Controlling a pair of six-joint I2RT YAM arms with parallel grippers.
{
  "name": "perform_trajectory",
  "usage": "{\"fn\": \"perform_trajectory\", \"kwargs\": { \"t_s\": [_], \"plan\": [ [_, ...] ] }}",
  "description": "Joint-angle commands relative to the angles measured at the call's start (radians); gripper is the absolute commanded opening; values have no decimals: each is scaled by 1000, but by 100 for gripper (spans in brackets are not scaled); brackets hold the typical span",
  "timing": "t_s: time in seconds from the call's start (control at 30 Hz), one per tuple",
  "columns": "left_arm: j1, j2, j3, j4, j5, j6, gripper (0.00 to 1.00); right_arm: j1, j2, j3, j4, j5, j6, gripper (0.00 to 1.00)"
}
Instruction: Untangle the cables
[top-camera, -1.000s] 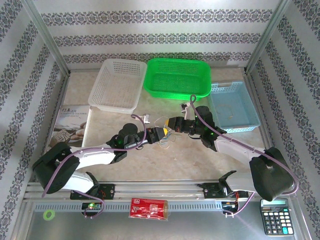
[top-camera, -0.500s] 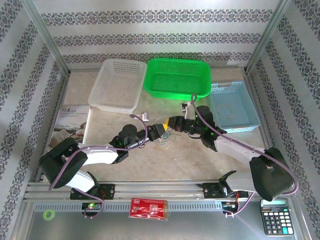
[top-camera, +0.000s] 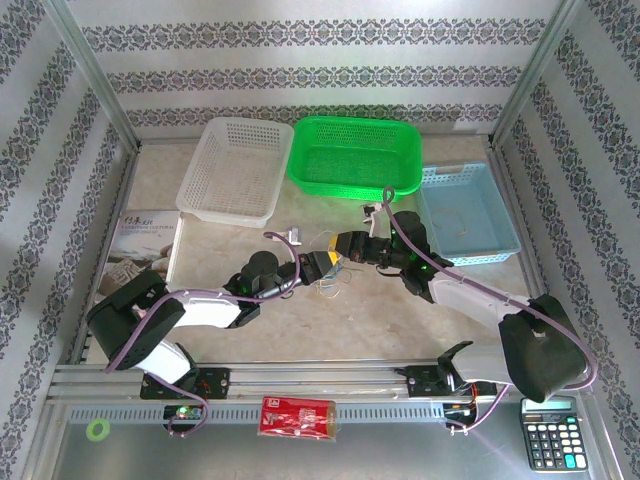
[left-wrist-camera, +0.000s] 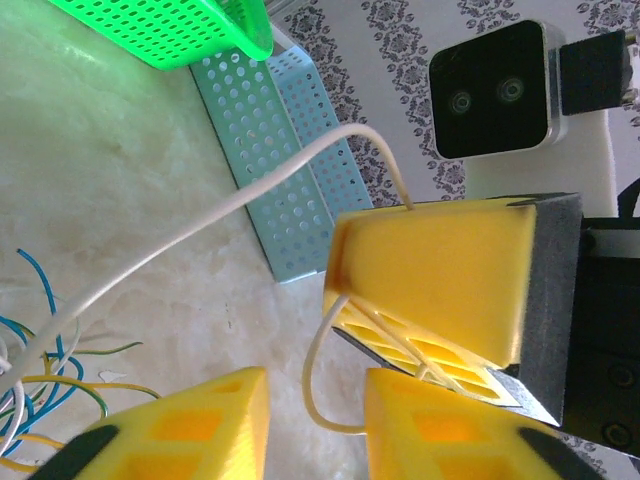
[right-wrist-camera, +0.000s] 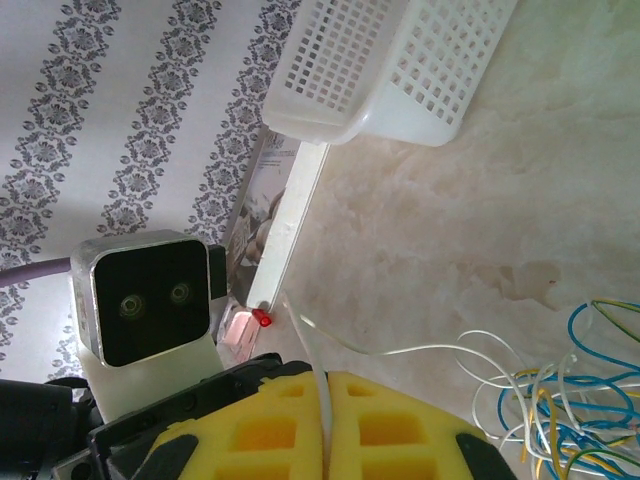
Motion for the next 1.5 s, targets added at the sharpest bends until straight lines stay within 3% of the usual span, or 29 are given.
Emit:
{"fn": "perform_trajectory", "kwargs": {
  "t_s": [0.0,0.27,0.5,0.63,0.8,1.0,1.2,1.47],
  "plan": [
    [-14,6,27,67,-10,-8,26,-10,-4,1,41,-24,12,0],
    [-15,-52,57,-7,6,10,0,-20,-8,-4,41,-18,10,0],
    [-11,-216,161,-332,-4,85,0,-88,-69,-37,29,-14,7,52],
    [-7,-280,261,-536,2,148,0,-114,-129,-85,11,23,-11,62],
    [0,-293,348,-637,25,177,0,-101,-178,-149,-3,86,-85,68],
    [2,-284,411,-675,38,184,0,-11,-184,-194,4,209,-198,73],
    [2,-283,453,-689,41,183,0,96,-79,-152,46,321,-253,74],
    [2,-292,507,-695,36,173,0,135,114,-97,184,436,-214,69]
  ]
}}
